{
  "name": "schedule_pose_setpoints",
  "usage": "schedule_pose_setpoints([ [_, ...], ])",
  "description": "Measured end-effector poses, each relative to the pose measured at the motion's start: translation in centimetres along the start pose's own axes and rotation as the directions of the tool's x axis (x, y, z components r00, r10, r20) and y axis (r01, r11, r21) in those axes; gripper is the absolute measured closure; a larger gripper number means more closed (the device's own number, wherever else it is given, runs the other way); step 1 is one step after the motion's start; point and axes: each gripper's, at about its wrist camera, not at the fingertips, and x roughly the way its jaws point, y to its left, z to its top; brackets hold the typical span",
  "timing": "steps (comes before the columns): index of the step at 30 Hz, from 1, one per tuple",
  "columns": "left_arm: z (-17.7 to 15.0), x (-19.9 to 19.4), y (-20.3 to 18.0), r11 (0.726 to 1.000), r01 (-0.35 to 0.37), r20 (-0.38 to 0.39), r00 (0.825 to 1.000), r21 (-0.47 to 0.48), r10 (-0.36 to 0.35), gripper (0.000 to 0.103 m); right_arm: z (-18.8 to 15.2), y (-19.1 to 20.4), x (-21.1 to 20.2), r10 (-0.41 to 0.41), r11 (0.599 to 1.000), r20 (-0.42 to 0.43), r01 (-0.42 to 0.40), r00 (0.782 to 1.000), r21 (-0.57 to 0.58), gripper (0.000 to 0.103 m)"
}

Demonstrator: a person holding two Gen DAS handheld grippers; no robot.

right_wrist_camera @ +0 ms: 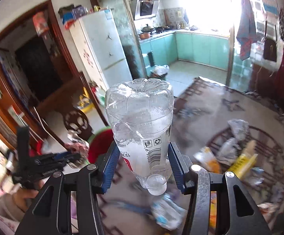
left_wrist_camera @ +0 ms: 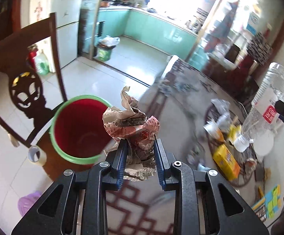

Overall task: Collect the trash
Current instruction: 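Drop the wrapper into the green bin with the left gripper while the right gripper drops the bottle in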

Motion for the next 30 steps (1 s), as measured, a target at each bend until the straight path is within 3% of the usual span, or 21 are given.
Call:
schedule_pose_setpoints([
  [4,2.0,0.9,5.0,0.997,-0.015,-0.01,1.0,-0.082,0.014,0.077,1.4,2.7,6.4,0.133,0.985,-0.03,-0.129,0.991,0.117,0.054],
  [7,2.6,1.6,8.1,0.993,-0.025,-0.024,0.999,-0.117,0.023,0.077,1.5,5.1,12.0,0.182,0.973,-0.081,-0.168,0.98,0.157,0.054],
  [13,3.3,5.0,11.2,0.986,-0.061,-0.058,0.997,-0.153,0.052,0.077,0.9,8.9,23.5,0.205,0.97,-0.209,-0.17,0.956,0.173,0.054],
  [17,3.6,7.2,12.8,0.981,-0.074,-0.111,0.992,-0.177,0.055,0.077,0.1,10.5,29.0,0.171,0.978,-0.275,-0.129,0.946,0.163,0.054],
  [23,3.7,9.0,14.3,0.98,-0.099,-0.153,0.986,-0.175,0.072,0.077,-0.9,10.9,33.4,0.151,0.978,-0.318,-0.095,0.936,0.185,0.054],
  [30,3.7,9.6,15.0,0.975,-0.144,-0.18,0.977,-0.168,0.113,0.071,-1.3,10.5,35.3,0.121,0.975,-0.343,-0.045,0.932,0.219,0.052],
])
